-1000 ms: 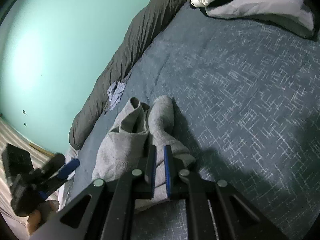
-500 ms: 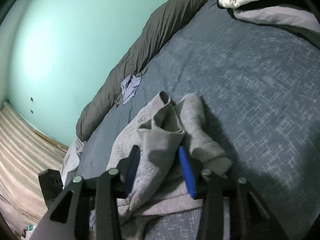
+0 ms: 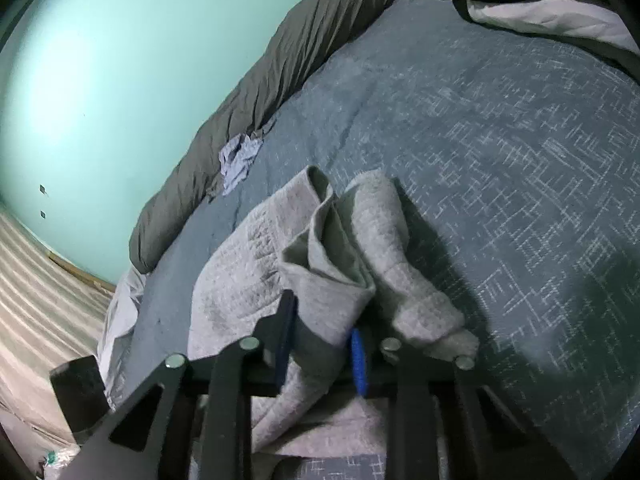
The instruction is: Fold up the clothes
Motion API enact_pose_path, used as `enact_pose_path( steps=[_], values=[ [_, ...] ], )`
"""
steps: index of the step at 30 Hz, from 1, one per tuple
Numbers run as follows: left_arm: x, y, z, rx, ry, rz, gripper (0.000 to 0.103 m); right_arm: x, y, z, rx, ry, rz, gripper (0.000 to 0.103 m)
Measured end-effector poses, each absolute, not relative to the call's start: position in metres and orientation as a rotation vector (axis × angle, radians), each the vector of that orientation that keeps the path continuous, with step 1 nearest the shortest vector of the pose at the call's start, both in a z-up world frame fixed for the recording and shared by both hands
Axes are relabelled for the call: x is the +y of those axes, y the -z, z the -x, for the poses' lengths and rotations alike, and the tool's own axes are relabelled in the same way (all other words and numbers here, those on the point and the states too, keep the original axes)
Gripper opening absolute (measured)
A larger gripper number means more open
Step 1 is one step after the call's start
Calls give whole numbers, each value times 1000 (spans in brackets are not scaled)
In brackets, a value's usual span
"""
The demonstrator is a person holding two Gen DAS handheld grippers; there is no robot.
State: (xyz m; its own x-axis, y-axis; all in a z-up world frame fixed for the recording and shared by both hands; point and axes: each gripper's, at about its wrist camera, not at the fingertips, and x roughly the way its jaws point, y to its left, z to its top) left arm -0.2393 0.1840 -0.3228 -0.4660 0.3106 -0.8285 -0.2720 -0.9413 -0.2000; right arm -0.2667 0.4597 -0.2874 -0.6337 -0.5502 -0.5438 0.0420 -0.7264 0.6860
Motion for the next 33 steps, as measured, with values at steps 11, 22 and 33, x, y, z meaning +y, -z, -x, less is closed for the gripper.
enact_pose_path(
  steps=[11, 22, 33],
  values=[
    [191, 328, 234, -14, -2397, 1438, 76, 494, 304, 263, -1045, 2404, -1167, 18],
    [179, 289, 242, -22, -2490, 1339, 76, 511, 283, 246, -1137, 2467, -1061, 41],
    [206, 289, 268, 9, -2471, 1310, 75, 473, 268, 251, -955, 2401, -1011, 18]
  ],
)
